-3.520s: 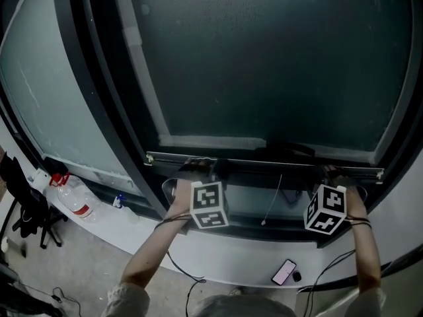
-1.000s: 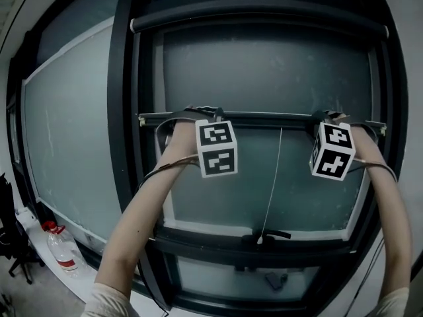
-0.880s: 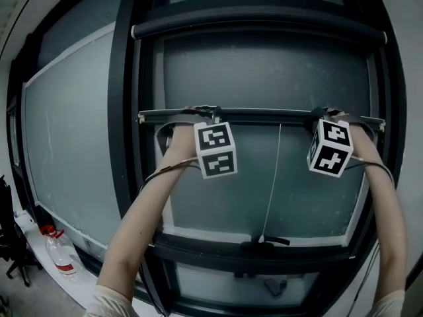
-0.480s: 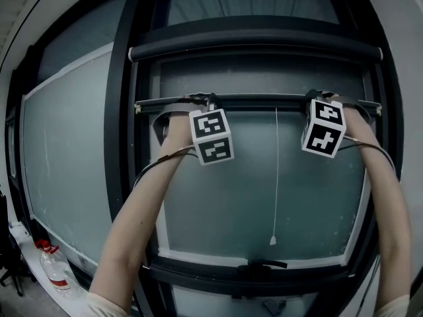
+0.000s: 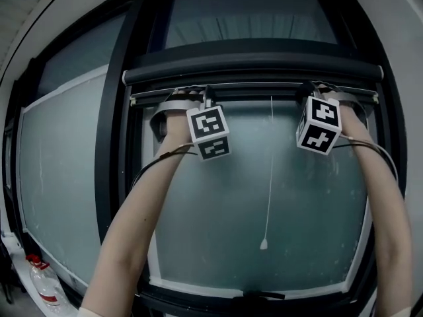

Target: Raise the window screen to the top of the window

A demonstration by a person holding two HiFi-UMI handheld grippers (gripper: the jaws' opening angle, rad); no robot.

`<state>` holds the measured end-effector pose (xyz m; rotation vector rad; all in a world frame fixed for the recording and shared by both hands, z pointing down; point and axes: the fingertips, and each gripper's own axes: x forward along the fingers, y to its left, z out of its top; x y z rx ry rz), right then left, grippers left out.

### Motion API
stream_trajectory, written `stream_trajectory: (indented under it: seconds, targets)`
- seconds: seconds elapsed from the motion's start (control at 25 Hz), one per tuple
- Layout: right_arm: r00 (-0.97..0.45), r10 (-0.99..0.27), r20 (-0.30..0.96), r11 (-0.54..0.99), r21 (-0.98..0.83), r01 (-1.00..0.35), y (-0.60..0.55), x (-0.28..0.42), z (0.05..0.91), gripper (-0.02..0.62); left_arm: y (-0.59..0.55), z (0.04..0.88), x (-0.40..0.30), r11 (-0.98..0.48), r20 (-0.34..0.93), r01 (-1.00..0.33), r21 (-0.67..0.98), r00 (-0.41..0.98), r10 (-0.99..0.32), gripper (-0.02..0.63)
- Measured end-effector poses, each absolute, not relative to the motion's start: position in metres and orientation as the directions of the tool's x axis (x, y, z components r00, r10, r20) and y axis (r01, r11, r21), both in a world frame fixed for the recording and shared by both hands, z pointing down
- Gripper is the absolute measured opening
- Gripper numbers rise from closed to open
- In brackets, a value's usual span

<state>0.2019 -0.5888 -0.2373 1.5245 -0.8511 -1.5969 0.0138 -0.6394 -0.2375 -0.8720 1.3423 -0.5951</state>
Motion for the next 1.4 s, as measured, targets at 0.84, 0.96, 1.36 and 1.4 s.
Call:
stream_trajectory:
  seconds: [0.84, 0.96, 1.36, 1.4]
  targets:
    - [-0.054, -0.834, -0.549, -0.551, 0.834, 0.025, -0.587, 0.203, -0.282, 0.023, -0.636, -0.280, 0.011, 0.593, -0.621, -0.184, -0.784, 0.214, -0.754, 0.018]
    - [-0.057, -0.820, -0.569, -0.569, 0.822, -0.027, -0.580, 0.202, -0.284, 0.028, -0.631, -0.282, 0.010, 0.588, -0.616, -0.189, -0.787, 0.186, -0.765, 0.020]
    - [-0.179, -0.748, -0.639, -0.489, 0.713, -0.503, -0.550, 0.183, -0.226, 0.021, -0.605, -0.208, 0.024, 0.253, -0.578, -0.649, -0.718, 0.353, -0.736, 0.018]
    - [-0.184, -0.735, -0.652, -0.447, 0.671, -0.592, -0.549, 0.184, -0.212, 0.021, -0.604, -0.190, 0.024, 0.177, -0.567, -0.702, -0.690, 0.371, -0.735, 0.018]
